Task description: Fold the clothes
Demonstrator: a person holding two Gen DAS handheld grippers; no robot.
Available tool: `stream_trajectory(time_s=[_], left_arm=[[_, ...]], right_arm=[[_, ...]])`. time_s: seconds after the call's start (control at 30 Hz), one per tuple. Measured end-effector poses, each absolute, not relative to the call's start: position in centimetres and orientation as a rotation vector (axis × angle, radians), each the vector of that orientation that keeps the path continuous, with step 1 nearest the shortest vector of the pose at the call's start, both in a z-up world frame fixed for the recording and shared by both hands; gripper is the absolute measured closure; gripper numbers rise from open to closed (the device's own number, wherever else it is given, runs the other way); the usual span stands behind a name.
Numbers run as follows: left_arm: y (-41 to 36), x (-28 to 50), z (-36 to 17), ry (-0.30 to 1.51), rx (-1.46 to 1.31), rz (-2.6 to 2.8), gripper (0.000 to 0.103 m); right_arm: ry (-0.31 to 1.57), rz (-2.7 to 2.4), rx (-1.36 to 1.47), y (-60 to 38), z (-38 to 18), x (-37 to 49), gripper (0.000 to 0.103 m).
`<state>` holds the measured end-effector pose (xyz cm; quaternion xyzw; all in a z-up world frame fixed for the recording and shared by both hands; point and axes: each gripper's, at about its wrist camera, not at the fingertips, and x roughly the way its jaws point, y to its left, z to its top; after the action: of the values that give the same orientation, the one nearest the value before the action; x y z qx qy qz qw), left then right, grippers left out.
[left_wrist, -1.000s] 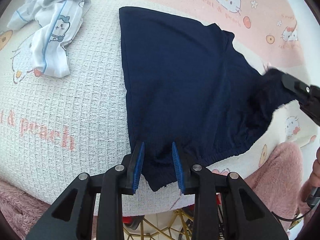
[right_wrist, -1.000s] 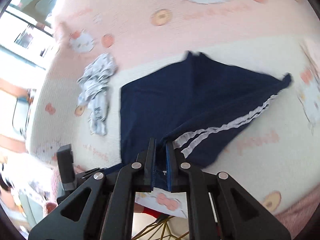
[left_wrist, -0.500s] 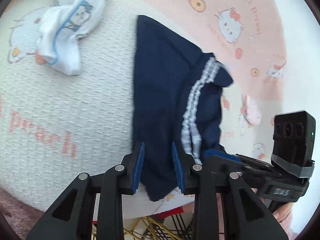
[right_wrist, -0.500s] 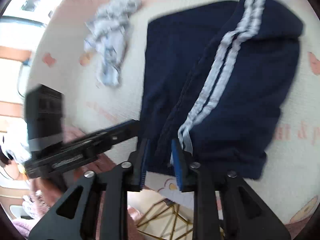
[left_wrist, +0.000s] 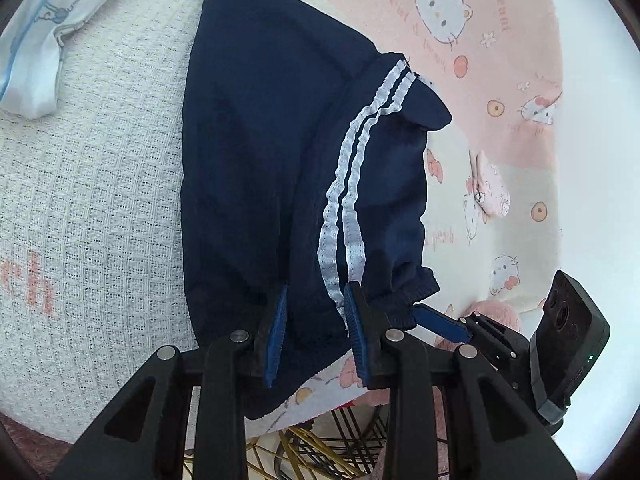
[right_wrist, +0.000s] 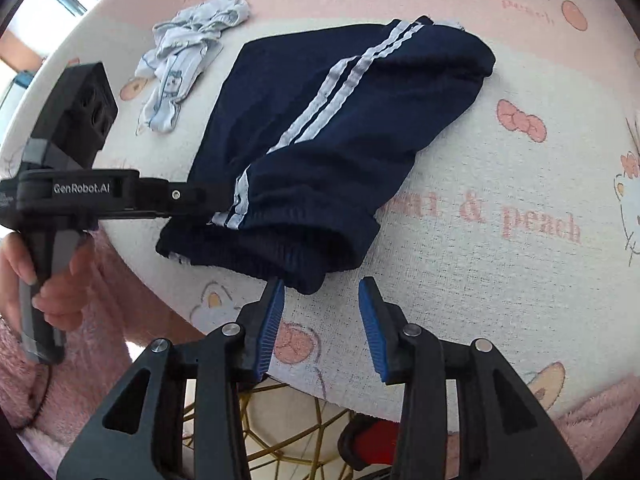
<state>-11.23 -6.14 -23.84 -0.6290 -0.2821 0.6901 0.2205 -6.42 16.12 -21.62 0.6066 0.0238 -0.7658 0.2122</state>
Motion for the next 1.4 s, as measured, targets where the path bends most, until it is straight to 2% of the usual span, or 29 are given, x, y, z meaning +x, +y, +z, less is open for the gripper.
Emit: stream_trajectory(time_s=[0.13, 0.17, 0.2, 0.47, 0.53, 0.57, 0.67, 0.7, 0.73, 0.77, 0.83, 0.87, 0.9, 0.93, 1.03, 1.23, 1.4], left_arm=[[-5.6, -11.7, -23.8, -0.776, -1.708, 1.927, 0.074], [-5.8, -11.5, -23.5, -0.762, -1.704, 1.948, 0.077], [-5.9, -11.4, -23.3, -0.750, -1.697, 1.965, 0.090], [-5.3, -11.6, -23.0, -0.741, -1.639, 1.924, 0.090], [-4.8, -11.7, -24.1, -0.745, -1.693, 1.895, 0.089], [-4.6, -11.8, -24.6, -0.745, -1.713, 1.887, 0.089], [-4.8, -12.4, -25.2, -0.820, -1.703, 1.846, 0.088], [-5.0, -12.6, -25.3, -0.854, -1.698, 1.826, 0.082], [-5.0, -12.7, -25.4, -0.872, -1.695, 1.807, 0.065], [-5.0, -12.8, -25.4, -0.882, -1.692, 1.788, 0.055], [-4.6, -12.6, -25.2, -0.853, -1.682, 1.788, 0.053], [-4.2, -12.4, -24.9, -0.825, -1.675, 1.805, 0.053], [-3.8, -12.2, -24.6, -0.786, -1.670, 1.827, 0.066], [-3.3, -12.1, -24.3, -0.743, -1.667, 1.851, 0.082], [-2.8, -12.0, -23.7, -0.708, -1.640, 1.884, 0.087], [-4.5, -11.1, -21.0, -0.715, -1.548, 1.962, 0.091], [-6.0, -9.9, -20.6, -0.713, -1.573, 2.025, 0.092]], right_arm=[[0.120, -2.197, 1.660, 16.0, -22.0, -6.4, 0.063], [0.134, -2.212, 1.646, 16.1, -21.8, -6.2, 0.064], [0.141, -2.231, 1.636, 16.2, -21.6, -6.3, 0.064], [0.058, -2.287, 1.619, 17.6, -21.9, -8.0, 0.063], [0.078, -2.274, 1.595, 17.2, -21.9, -7.9, 0.070], [0.109, -2.281, 1.586, 17.0, -21.8, -7.7, 0.081], [0.186, -2.298, 1.556, 16.6, -21.2, -7.1, 0.089], [0.206, -2.310, 1.545, 16.5, -21.1, -6.9, 0.090], [0.223, -2.322, 1.541, 16.5, -20.9, -6.7, 0.090], [0.238, -2.334, 1.540, 16.5, -20.8, -6.6, 0.090], [0.251, -2.347, 1.549, 16.6, -20.6, -6.4, 0.090], [0.245, -2.346, 1.564, 16.7, -20.7, -6.4, 0.090], [0.247, -2.345, 1.576, 16.8, -20.8, -6.3, 0.090], [0.250, -2.344, 1.587, 16.8, -20.9, -6.2, 0.090], [0.275, -2.353, 1.615, 16.4, -21.4, -6.0, 0.090], [0.180, -2.371, 1.662, 17.2, -20.9, -5.6, 0.089], [0.187, -2.312, 1.680, 16.4, -21.2, -5.2, 0.077]])
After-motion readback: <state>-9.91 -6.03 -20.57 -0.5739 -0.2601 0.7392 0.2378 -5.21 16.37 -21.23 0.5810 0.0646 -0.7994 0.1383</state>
